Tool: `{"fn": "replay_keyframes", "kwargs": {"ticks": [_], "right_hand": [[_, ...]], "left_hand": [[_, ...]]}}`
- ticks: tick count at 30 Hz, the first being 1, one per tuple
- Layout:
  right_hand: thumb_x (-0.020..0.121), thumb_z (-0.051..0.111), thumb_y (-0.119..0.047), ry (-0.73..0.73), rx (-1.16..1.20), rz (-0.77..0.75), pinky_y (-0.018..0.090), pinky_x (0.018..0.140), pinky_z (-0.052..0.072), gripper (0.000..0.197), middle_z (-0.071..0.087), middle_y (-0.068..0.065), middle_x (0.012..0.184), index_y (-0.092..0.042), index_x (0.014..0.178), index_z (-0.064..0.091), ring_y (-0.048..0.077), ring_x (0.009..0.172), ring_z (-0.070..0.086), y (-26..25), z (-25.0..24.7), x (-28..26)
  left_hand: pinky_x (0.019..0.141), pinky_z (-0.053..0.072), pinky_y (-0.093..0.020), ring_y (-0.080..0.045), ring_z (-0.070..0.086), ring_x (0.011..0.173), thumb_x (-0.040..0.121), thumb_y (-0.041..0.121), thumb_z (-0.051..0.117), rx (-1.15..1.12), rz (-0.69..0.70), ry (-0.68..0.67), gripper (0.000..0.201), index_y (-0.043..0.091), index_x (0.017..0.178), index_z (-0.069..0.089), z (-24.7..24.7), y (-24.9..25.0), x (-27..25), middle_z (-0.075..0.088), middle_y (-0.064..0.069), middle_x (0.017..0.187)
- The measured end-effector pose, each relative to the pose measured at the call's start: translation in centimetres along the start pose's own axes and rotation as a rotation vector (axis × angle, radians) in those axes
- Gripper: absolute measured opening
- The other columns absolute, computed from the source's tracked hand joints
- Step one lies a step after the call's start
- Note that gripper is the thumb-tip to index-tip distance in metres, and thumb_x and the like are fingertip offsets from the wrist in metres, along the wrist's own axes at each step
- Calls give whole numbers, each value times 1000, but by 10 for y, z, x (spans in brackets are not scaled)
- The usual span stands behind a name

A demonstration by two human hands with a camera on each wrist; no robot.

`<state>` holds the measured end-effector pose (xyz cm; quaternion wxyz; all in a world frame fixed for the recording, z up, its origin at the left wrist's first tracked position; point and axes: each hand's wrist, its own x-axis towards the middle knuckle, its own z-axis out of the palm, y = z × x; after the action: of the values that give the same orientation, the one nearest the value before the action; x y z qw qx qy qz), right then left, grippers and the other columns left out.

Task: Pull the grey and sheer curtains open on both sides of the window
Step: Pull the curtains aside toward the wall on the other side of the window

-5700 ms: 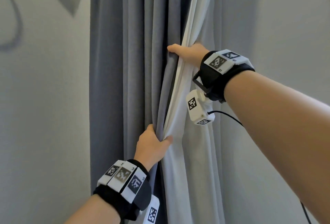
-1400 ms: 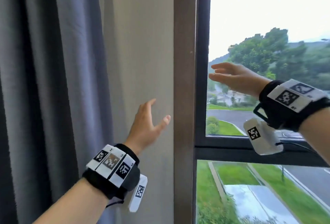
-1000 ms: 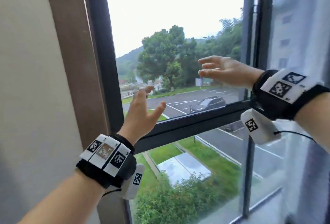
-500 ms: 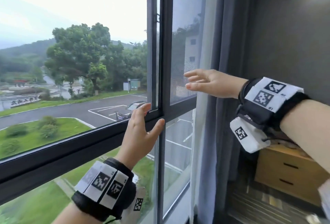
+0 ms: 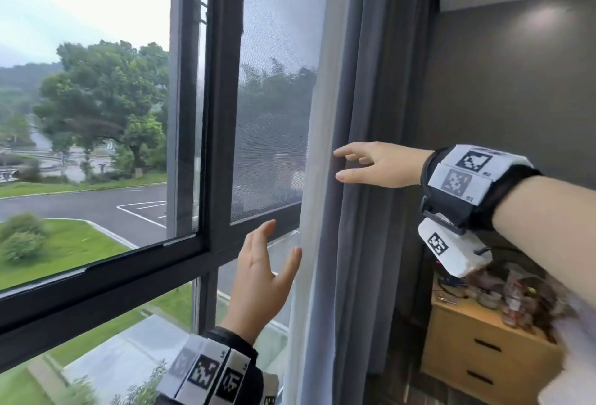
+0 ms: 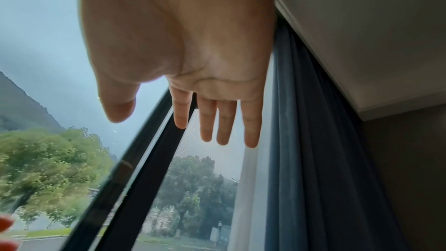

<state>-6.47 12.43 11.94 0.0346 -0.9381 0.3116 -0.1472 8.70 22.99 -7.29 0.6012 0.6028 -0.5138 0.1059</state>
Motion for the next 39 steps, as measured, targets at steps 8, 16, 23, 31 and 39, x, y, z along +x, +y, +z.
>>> {"fn": "replay_keyframes", "kwargs": {"ticks": [8,16,23,31,39], "right_hand": [[84,51,-54,52,-200,30,28,105,29,65,36,-1,149,-33,142,29,18,132,39,61,4,80],[83,50,-56,125,-279,-8,28,106,28,64,31,-8,151,-38,141,29,15,137,32,110,-6,190],[84,49,-57,175,-277,-52,29,103,30,63,30,-7,152,-39,140,28,16,133,36,139,-15,261],[83,49,-57,259,-270,-132,30,106,27,63,28,-6,152,-40,140,28,15,136,33,170,-25,298],[84,51,-52,267,-222,-234,23,99,25,63,28,-9,152,-36,141,28,13,136,31,221,-33,305]], "left_hand": [[102,23,-18,-11,36,130,87,35,55,-60,-59,-25,60,16,139,32,105,-66,55,40,2,137],[102,31,-29,-8,38,122,91,37,47,-323,-220,28,64,24,146,17,197,-143,150,28,3,150],[109,20,-27,-15,27,138,95,36,38,-400,-339,-7,57,16,146,22,267,-199,201,26,-4,153],[114,23,-35,-11,28,138,81,54,32,-420,-305,-122,70,21,143,29,308,-218,207,35,0,148],[110,29,-24,5,32,131,69,64,49,-342,-238,-207,69,44,132,28,366,-183,201,40,20,137]]}}
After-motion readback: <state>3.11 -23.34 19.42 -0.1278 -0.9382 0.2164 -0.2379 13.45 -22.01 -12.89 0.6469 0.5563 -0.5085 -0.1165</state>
